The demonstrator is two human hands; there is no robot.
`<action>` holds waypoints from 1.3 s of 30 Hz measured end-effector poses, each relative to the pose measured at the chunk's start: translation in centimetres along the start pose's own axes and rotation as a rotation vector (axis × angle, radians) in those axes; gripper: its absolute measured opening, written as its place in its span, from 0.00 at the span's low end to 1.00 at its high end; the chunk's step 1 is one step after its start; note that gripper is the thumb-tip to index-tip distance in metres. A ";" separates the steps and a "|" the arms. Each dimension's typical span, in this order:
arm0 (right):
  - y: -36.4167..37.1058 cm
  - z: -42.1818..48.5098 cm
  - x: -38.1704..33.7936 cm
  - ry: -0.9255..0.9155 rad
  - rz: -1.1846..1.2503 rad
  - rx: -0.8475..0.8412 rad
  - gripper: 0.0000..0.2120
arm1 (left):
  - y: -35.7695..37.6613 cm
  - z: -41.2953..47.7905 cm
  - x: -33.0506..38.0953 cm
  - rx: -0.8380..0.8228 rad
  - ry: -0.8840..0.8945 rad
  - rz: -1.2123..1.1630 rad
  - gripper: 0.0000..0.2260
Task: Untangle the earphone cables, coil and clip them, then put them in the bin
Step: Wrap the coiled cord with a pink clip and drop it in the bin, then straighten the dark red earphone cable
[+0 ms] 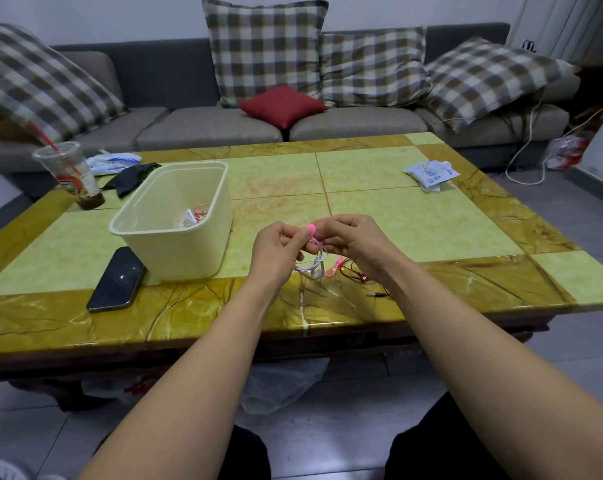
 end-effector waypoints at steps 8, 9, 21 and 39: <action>0.2 -0.1 0.3 -0.071 -0.035 0.018 0.08 | -0.4 -0.2 0.1 -0.064 -0.034 0.035 0.09; 0.3 0.0 0.4 -0.046 -0.023 0.009 0.09 | -0.5 -0.2 0.2 -0.058 -0.033 0.040 0.09; 2.4 1.1 1.2 0.042 -0.092 -0.154 0.07 | -3.0 0.8 0.6 -0.021 -0.084 0.136 0.07; 13.9 5.9 -1.0 0.162 -0.109 -0.317 0.17 | -14.5 9.5 2.8 0.230 -0.088 0.691 0.18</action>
Point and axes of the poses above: each hand's wrist, its own z-axis towards the middle knuckle, its own y-axis out of the palm, x = y × z, the point moved 1 cm from there along z, towards the middle knuckle, and after that the axes turned 7 degrees about x, right-handed, at the moved point
